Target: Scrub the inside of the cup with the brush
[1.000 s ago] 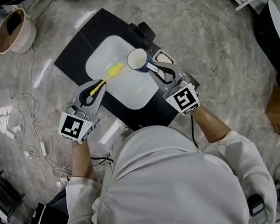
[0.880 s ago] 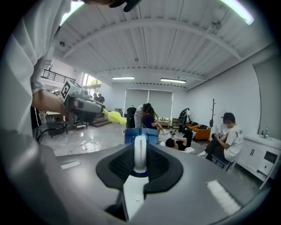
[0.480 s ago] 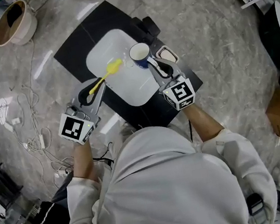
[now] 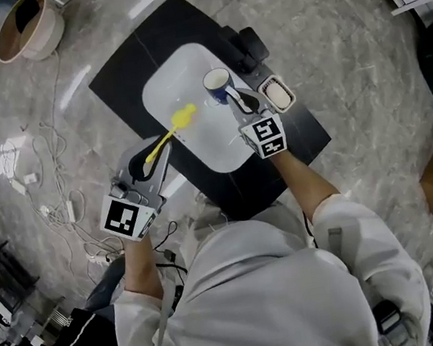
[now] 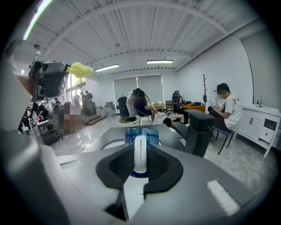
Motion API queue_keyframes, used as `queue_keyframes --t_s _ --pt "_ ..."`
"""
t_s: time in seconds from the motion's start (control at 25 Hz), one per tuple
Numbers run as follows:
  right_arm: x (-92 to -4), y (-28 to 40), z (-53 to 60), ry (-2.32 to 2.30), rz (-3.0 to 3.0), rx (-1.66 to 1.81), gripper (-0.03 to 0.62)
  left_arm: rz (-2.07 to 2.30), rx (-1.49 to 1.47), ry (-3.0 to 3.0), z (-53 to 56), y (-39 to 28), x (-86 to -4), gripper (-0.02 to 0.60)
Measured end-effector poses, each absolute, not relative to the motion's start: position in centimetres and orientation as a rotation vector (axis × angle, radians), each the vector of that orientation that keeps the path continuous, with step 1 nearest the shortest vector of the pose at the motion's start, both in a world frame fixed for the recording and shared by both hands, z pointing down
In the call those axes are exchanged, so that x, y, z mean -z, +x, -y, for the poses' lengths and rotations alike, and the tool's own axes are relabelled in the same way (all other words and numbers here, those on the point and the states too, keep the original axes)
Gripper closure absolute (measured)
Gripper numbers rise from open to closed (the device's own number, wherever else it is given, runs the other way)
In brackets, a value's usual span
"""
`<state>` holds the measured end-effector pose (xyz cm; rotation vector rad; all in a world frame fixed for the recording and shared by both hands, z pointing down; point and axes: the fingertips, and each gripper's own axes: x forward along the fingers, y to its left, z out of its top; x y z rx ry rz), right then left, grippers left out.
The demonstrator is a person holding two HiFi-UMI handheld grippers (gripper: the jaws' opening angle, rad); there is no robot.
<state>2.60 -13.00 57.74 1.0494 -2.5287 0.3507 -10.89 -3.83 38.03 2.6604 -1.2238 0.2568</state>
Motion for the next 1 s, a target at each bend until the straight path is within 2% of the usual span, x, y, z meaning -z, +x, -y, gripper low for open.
queue_keyframes --t_s 0.52,1.0 --pt "-74.4 -0.2 16.7 1.008 2.384 -0.486 0.540 1.292 -0.290 2.534 5.1 -13.4 -44.8 0.548" --pt "-78.5 -1.9 17.8 0.993 2.433 -0.385 0.540 1.395 -0.284 2.434 5.5 -14.5 -49.6 0.548"
